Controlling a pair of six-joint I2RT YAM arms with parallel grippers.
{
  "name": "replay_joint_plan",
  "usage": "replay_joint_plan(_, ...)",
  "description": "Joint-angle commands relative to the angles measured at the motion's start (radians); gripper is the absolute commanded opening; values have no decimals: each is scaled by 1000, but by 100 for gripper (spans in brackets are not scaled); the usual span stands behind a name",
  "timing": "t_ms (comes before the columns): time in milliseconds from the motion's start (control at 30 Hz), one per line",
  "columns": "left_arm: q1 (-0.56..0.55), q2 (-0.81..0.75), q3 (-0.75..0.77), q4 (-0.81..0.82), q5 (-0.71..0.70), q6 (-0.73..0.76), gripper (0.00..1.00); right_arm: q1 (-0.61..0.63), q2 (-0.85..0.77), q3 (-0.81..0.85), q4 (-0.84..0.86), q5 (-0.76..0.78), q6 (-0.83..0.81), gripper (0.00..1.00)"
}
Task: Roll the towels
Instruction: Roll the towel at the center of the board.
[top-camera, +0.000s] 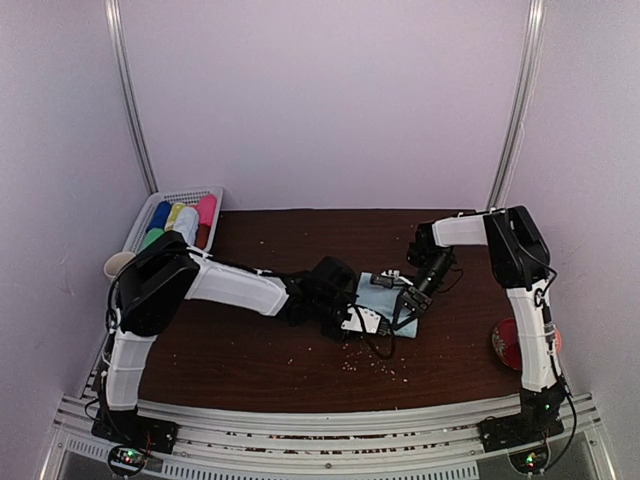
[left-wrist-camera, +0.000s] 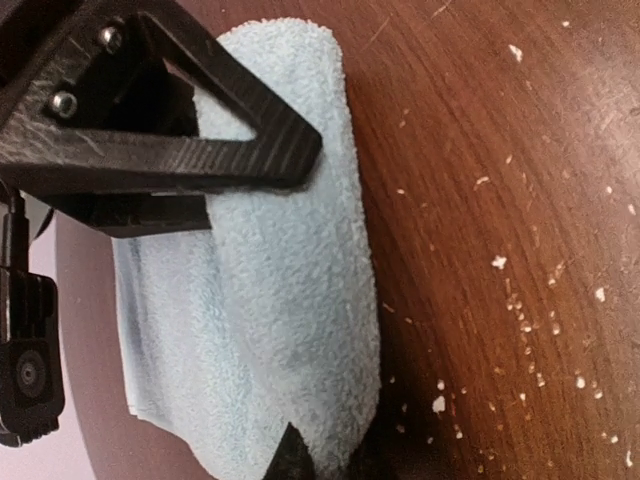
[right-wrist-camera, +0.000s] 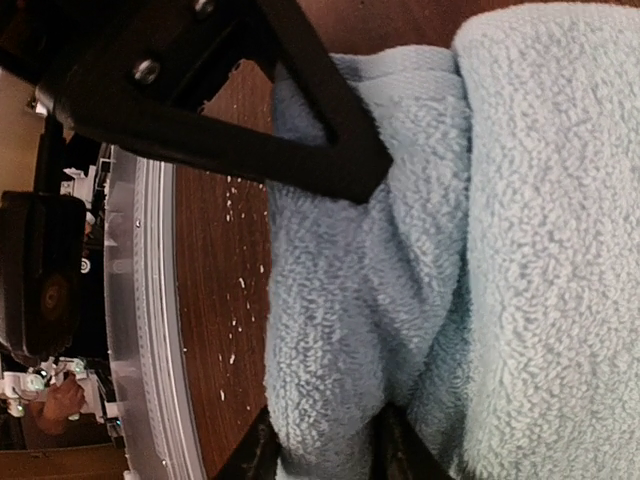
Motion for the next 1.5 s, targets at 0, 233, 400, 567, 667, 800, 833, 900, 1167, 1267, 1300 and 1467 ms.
replay_joint_plan(0,34,66,122,-338,160,-116,0,-7,-77,-16,35,137,-41,37)
replay_joint_plan(233,54,159,322,-604,288,-195,0,-25,-270,-117,139,220,-41,50)
replay_joint_plan(400,55,223,417,-696,299,-235,0,-38,-501,-335,388,353,-2,59)
replay_joint_plan(567,57,280,506,-779,331,-273,0,-46,-778,-665,759,465,5,72)
replay_joint_plan(667,60,295,527,-793,338,-301,0,-45,-949,-863,1008,509,-31,76)
replay_joint_plan(800,63,328,574,-845,364,-320,0,-23,-1125,-1101,1228,495,-129,82)
replay_joint_plan(833,64,336,583,-853,363,-324,0,-9,-1163,-1146,1263,485,-165,84)
replay_joint_plan(900,64,351,598,-862,365,-334,0,34,-1217,-1230,1337,483,-220,88)
replay_joint_plan(1167,67,382,630,-867,378,-355,0,308,-1167,-1381,1736,780,-215,88)
replay_joint_plan(1267,69,380,632,-868,380,-355,0,385,-1053,-1370,1842,923,-189,84)
replay_joint_plan(1300,69,380,632,-868,379,-354,0,405,-1014,-1365,1878,969,-177,82)
replay_joint_plan(1467,73,382,627,-870,386,-350,0,465,-821,-1338,2020,1151,-146,76)
